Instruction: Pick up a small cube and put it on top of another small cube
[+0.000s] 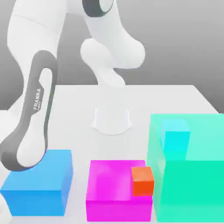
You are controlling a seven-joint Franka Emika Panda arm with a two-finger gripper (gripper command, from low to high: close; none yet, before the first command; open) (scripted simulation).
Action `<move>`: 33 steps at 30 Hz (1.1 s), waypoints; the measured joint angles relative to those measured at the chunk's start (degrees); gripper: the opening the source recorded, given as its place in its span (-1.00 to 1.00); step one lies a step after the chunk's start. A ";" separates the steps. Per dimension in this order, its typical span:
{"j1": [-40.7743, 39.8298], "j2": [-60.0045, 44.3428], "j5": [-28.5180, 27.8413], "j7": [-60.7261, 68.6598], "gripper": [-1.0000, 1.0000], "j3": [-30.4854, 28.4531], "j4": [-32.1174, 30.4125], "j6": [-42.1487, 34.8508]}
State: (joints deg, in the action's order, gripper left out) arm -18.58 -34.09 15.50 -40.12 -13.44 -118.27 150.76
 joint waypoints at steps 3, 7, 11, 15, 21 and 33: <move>1.45 5.02 -2.29 -0.62 -1.00 -1.76 -1.12 -4.02; 4.06 7.16 -5.46 2.58 -1.00 -0.45 -1.18 -7.00; 7.81 11.74 -3.39 -4.34 -1.00 0.93 -3.89 -8.64; 11.88 16.86 -1.94 -13.62 -1.00 1.99 -7.02 -9.95; 17.67 24.70 -2.51 -29.59 -1.00 3.86 -11.86 -11.57; 28.53 38.36 -11.41 -67.37 -1.00 9.28 -21.74 -14.07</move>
State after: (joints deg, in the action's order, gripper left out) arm 9.95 4.27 4.10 -107.49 -4.16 -140.01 136.68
